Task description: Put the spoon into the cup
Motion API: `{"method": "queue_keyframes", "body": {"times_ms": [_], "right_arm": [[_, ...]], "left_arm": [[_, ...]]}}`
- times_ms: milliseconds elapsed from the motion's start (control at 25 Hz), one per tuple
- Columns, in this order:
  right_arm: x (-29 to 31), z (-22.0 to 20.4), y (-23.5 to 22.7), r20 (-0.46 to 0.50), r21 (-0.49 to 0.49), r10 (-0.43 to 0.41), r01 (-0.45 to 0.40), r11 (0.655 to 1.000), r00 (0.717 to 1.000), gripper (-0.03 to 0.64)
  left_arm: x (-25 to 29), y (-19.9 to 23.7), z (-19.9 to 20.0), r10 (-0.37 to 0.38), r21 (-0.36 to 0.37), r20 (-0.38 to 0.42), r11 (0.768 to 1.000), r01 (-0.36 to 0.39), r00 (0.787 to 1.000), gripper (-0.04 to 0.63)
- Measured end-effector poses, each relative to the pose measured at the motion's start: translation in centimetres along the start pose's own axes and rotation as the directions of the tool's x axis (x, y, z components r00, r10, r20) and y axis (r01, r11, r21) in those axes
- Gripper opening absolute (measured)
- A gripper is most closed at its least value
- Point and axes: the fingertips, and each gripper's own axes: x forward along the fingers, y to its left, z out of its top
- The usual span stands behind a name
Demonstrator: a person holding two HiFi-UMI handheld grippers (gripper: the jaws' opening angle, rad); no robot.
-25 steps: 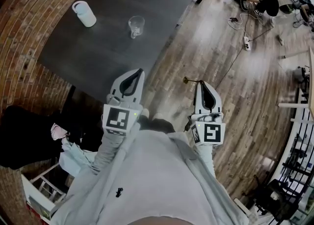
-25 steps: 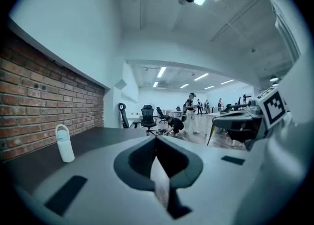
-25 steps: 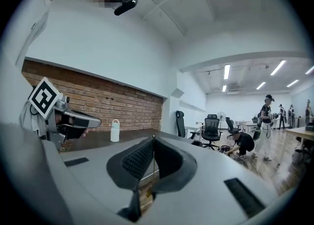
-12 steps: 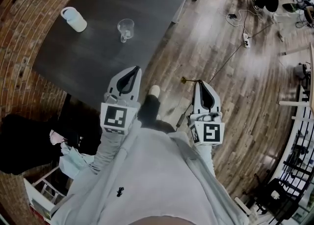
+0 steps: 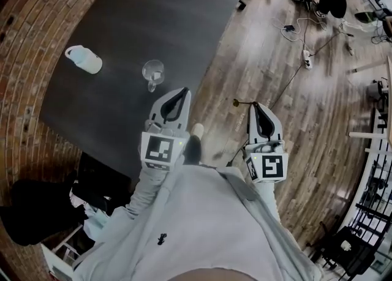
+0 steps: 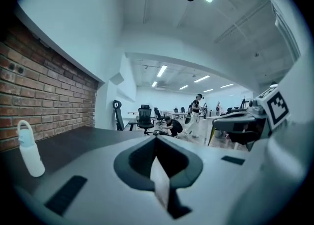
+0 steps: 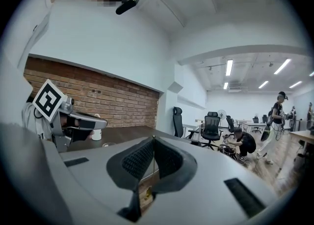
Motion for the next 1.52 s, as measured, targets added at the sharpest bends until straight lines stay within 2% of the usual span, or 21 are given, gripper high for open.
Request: {"method": "queue_keyframes", "body": {"times_ms": [360,480,800,920,1040,1120,1200,1320,1440,1520], "right_arm": [[6.5,0.1,-1.2,-0.051,0.007,0.011,-0.010,1.000,0.999,0.020],[8.1,0.0,-1.1,-0.062,0.003,0.033,-0.033,0.999,0.998,0.020],[12.0,0.3,-0.5,-0.068,0.000,0.131,-0.131,0.991,0.989,0.020],[14.5,0.5,0.4,-0.061,-0.007,0.206,-0.207,0.978,0.977,0.020],[17.3,0.8,1.4,-0.053,-0.014,0.285,-0.286,0.958,0.957,0.020],[19.9,1.1,2.4,-0.047,-0.017,0.355,-0.356,0.934,0.934,0.020],[23.0,1.6,3.7,-0.040,-0.026,0.444,-0.445,0.895,0.895,0.020],[27.3,2.7,6.4,-0.024,-0.053,0.572,-0.573,0.818,0.820,0.020],[30.5,4.1,9.0,-0.008,-0.081,0.678,-0.677,0.732,0.735,0.020],[32.2,4.8,10.4,0.002,-0.096,0.736,-0.732,0.674,0.677,0.020]], "left_arm": [[5.0,3.4,-0.7,-0.039,-0.024,-0.016,0.999,0.039,0.999,0.020],[5.9,4.6,-1.0,-0.023,-0.032,-0.012,0.999,0.022,1.000,0.019],[6.0,7.4,-1.4,0.084,-0.084,-0.031,0.993,-0.087,0.996,0.018],[5.5,9.1,-1.5,0.167,-0.115,-0.049,0.978,-0.171,0.985,0.019],[5.1,11.3,-1.6,0.256,-0.138,-0.060,0.955,-0.262,0.965,0.018],[4.6,13.1,-1.7,0.331,-0.130,-0.063,0.933,-0.336,0.942,0.019],[3.9,15.2,-1.8,0.422,-0.117,-0.066,0.897,-0.427,0.904,0.019],[2.6,18.2,-1.7,0.561,-0.142,-0.083,0.811,-0.567,0.824,0.019],[1.6,20.4,-1.5,0.658,-0.131,-0.090,0.736,-0.664,0.747,0.018],[0.9,21.7,-1.2,0.719,-0.125,-0.092,0.678,-0.724,0.689,0.019]]}}
